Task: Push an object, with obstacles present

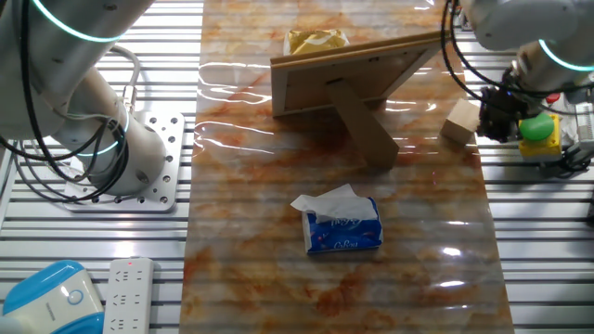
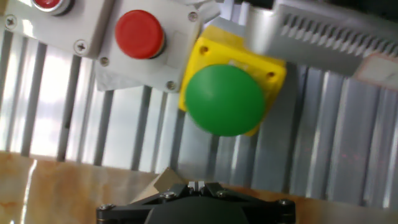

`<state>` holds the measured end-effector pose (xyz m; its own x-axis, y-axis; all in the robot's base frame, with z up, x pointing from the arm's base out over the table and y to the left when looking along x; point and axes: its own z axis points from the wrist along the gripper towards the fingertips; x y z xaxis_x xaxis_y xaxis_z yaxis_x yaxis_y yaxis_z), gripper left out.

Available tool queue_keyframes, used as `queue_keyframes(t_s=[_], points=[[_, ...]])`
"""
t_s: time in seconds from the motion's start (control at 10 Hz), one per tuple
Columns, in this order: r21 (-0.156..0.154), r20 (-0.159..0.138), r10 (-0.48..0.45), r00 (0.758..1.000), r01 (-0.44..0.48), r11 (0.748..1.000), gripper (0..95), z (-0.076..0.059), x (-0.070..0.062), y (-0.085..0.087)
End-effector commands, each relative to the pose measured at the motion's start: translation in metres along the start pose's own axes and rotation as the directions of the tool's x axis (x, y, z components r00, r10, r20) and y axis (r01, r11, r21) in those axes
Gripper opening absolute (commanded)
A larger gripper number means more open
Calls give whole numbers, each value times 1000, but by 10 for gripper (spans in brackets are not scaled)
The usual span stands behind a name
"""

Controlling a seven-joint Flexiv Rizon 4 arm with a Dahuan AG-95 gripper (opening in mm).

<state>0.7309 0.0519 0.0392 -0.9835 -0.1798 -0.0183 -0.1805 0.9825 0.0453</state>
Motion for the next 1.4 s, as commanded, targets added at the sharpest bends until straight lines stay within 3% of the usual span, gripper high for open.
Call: queue_keyframes(t_s=[0.1, 0.7, 0.9, 1.4], points=[[-3, -1, 9, 1000, -9, 1000, 0, 1, 4, 8], [12, -12, 41, 999, -41, 999, 0, 7, -6, 47], [32, -22, 33, 999, -33, 999, 0, 9, -9, 57], [44, -34, -23, 999, 25, 999, 0, -7, -9, 32]])
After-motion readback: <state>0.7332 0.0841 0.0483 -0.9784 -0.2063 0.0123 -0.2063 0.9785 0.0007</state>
